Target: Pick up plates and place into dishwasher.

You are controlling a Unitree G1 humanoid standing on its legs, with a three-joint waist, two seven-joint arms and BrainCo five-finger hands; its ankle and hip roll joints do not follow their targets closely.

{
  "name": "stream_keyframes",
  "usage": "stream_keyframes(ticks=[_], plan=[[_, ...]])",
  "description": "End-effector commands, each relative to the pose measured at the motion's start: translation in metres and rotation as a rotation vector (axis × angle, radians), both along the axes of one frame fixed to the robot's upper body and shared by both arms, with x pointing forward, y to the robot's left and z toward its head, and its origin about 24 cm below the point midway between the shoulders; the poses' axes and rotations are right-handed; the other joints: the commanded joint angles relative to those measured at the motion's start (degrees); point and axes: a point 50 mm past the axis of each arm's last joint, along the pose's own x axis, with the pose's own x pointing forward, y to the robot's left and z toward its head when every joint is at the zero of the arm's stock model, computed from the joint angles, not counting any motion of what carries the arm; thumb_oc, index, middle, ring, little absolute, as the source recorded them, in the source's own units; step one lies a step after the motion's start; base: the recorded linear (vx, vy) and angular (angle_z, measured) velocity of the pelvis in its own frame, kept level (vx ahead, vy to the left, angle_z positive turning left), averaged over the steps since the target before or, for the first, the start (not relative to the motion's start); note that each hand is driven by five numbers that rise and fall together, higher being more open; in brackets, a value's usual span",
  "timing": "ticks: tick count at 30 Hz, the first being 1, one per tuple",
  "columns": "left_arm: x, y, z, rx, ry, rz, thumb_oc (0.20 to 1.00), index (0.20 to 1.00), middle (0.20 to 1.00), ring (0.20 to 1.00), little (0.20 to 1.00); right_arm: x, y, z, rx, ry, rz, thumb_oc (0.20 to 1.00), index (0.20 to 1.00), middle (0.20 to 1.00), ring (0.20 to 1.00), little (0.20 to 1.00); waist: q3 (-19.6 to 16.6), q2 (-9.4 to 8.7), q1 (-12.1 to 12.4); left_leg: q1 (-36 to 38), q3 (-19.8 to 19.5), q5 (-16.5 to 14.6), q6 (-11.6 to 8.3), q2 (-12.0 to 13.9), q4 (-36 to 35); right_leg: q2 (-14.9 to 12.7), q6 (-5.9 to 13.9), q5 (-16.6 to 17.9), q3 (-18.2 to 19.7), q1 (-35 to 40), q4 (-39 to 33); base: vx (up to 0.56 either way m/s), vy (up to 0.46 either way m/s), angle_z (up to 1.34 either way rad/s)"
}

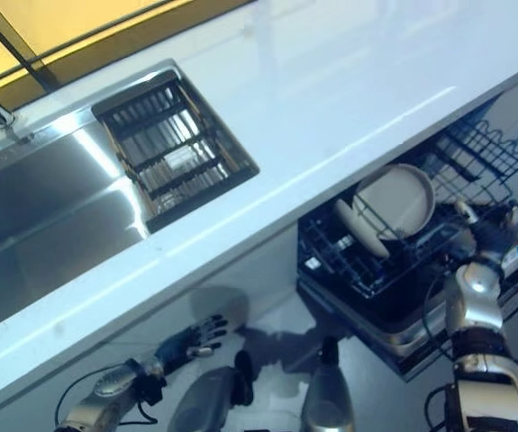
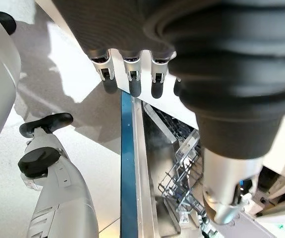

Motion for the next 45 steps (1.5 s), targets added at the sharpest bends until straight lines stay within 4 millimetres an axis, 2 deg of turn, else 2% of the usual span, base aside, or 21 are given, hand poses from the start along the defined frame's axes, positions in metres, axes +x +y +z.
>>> stream_keyframes(ticks=[1,5,12,19,32,37,39,41,45], plan=[[-0.023,-0.007,-0.006,-0.031,0.000,0.006,1.000,1.000,1.000,1.000,1.000,-0.005,-0.005,0.015,-0.061,-0.063,0.008,1.000,1.000,1.000,1.000,1.000,-4.6,0.48,0.9,-1.4,-0.6,0.4,-2.11,3.7,-0.1,-1.3,0.81,-3.4,-0.1,0.4,2.4,0.06,0.001,-0.01],[-0.021,-0.007,-0.006,-0.035,-0.003,-0.009,1.000,1.000,1.000,1.000,1.000,0.000,-0.005,0.010,-0.001,-0.048,0.001,1.000,1.000,1.000,1.000,1.000,-3.8,0.95,1.3,-1.7,-1.0,0.7,-2.20,3.7,0.3,-1.3,0.77,-3.4,-0.2,0.3,2.9,0.01,0.001,0.00],[-0.011,-0.007,0.001,-0.033,-0.035,-0.030,1.000,1.000,1.000,1.000,1.000,0.003,-0.018,0.003,0.191,-0.088,-0.085,1.000,1.000,1.000,1.000,1.000,-1.3,1.90,2.6,-4.3,-2.1,1.7,-2.62,4.0,1.5,-1.3,0.48,-3.2,-0.8,-0.9,4.0,-0.03,-0.017,0.00],[-0.005,-0.013,0.005,-0.036,-0.061,-0.072,1.000,1.000,1.000,1.000,1.000,0.010,-0.029,0.005,0.304,-0.059,-0.171,1.000,1.000,1.000,1.000,1.000,0.3,3.20,4.3,-7.2,-4.3,2.7,-3.04,4.0,2.8,-1.2,-0.35,-3.5,-1.6,-2.4,5.6,-0.02,-0.010,0.07],[0.007,-0.024,0.015,-0.056,-0.103,-0.107,1.000,1.000,1.000,1.000,1.000,0.023,-0.025,0.010,0.436,-0.027,-0.236,1.000,1.000,1.000,1.000,1.000,2.2,4.95,6.0,-9.8,-6.3,4.1,-3.30,3.7,3.3,-1.2,-1.13,-4.1,-2.8,-4.1,7.5,-0.02,0.008,0.08],[0.006,-0.027,0.015,-0.052,-0.097,-0.122,1.000,1.000,1.000,1.000,1.000,0.037,-0.018,0.025,0.460,-0.096,-0.151,1.000,1.000,1.000,1.000,1.000,2.3,5.48,6.6,-10.0,-6.7,4.1,-3.40,3.4,3.6,-1.6,-1.19,-4.2,-3.1,-4.0,7.8,-0.01,0.014,0.04],[0.004,-0.028,0.015,-0.055,-0.095,-0.122,1.000,1.000,1.000,1.000,1.000,0.048,-0.010,0.038,0.531,-0.260,-0.023,1.000,1.000,1.000,1.000,1.000,2.2,5.68,6.6,-9.7,-6.6,4.1,-3.53,3.2,3.4,-1.6,-1.06,-4.2,-3.2,-3.8,7.6,0.00,0.033,0.02],[0.003,-0.030,0.015,-0.063,-0.092,-0.115,1.000,1.000,1.000,1.000,1.000,0.054,-0.003,0.042,0.580,-0.363,0.056,1.000,1.000,1.000,1.000,1.000,2.2,5.82,6.3,-9.6,-6.4,4.1,-3.60,3.2,3.2,-1.6,-0.98,-4.2,-3.1,-3.9,7.5,-0.01,0.042,-0.01],[0.004,-0.036,0.017,-0.076,-0.092,-0.118,1.000,1.000,1.000,1.000,1.000,0.058,0.004,0.045,0.636,-0.475,0.157,1.000,1.000,1.000,1.000,1.000,2.0,6.23,5.8,-9.3,-6.2,4.1,-3.59,3.0,2.8,-1.6,-0.76,-4.1,-2.6,-4.2,7.5,-0.01,0.044,-0.01]])
